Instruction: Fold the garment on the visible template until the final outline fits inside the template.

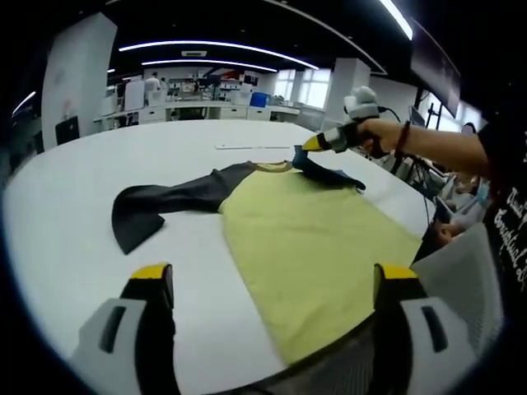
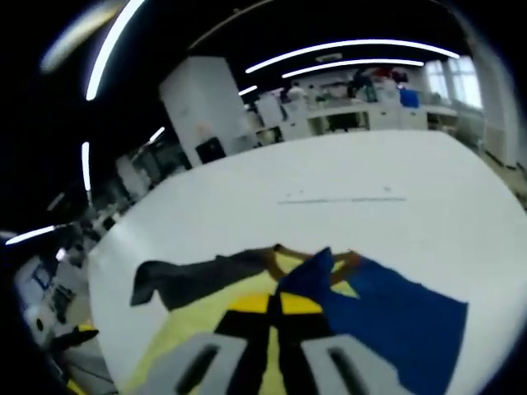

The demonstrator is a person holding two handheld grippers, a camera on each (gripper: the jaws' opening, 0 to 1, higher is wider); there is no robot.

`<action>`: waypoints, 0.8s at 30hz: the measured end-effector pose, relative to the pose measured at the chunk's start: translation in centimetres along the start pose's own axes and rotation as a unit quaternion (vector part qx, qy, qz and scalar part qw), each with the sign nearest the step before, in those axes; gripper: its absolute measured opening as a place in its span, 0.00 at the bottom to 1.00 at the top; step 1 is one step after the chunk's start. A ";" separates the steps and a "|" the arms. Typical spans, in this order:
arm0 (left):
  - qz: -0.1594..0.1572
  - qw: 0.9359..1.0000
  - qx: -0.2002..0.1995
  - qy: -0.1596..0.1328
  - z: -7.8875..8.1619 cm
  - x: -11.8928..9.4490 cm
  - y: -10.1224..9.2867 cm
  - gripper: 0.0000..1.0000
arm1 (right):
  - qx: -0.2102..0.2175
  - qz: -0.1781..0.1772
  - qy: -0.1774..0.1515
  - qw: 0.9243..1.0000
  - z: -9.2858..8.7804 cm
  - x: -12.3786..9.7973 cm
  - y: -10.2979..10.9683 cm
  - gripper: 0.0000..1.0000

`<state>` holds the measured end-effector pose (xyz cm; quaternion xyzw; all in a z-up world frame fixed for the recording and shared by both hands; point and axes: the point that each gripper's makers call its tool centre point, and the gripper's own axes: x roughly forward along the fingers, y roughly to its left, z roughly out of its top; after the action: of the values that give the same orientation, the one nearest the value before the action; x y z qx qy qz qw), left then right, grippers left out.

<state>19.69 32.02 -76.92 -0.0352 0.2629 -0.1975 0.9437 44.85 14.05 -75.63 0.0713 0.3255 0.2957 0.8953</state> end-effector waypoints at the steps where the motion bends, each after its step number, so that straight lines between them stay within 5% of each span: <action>1: 0.000 1.000 -0.001 0.000 0.0 0.0 0.0 0.99 | -0.001 0.002 0.000 1.000 0.1 0.1 0.2 0.00; 24: 0.003 1.000 -0.017 -0.004 0.0 -0.1 0.4 0.99 | -0.014 0.061 0.003 0.998 1.3 2.5 5.3 0.00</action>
<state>19.81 32.42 -76.94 -0.0513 0.2630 -0.1900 0.9445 44.64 19.89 -74.24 0.0772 0.3189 0.3548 0.8755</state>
